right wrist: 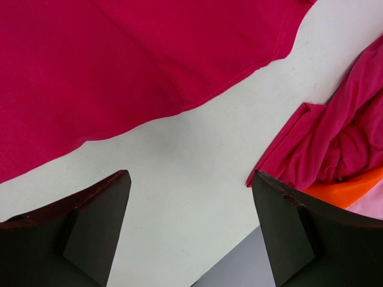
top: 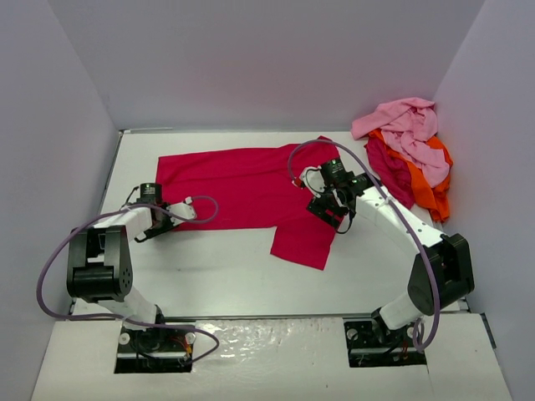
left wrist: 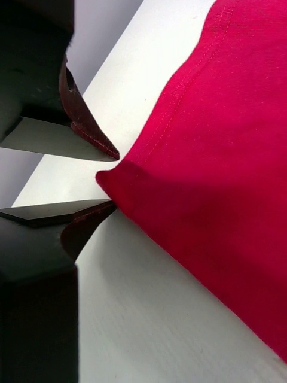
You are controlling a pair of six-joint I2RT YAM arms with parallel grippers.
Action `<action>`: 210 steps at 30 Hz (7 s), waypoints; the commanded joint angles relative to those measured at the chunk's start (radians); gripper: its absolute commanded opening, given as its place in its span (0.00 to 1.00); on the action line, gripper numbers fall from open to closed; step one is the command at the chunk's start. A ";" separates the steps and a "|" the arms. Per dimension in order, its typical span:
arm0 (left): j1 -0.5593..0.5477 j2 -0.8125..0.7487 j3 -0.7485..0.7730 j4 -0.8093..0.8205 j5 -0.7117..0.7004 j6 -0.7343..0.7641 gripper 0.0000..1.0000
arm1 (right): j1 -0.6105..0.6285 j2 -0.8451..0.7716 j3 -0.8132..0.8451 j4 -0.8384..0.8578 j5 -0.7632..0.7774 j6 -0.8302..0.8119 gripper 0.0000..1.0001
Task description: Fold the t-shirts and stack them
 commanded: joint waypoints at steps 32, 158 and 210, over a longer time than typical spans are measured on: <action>-0.015 0.017 0.016 -0.041 -0.002 -0.042 0.00 | 0.292 0.045 -0.155 -0.237 -0.200 0.048 0.74; 0.158 -0.018 0.492 -0.217 0.217 -0.164 0.00 | 0.014 0.102 0.413 0.002 0.227 -0.313 0.00; 0.040 0.288 0.658 -0.176 0.221 -0.483 0.41 | -0.033 0.385 0.451 0.091 0.195 -0.021 0.15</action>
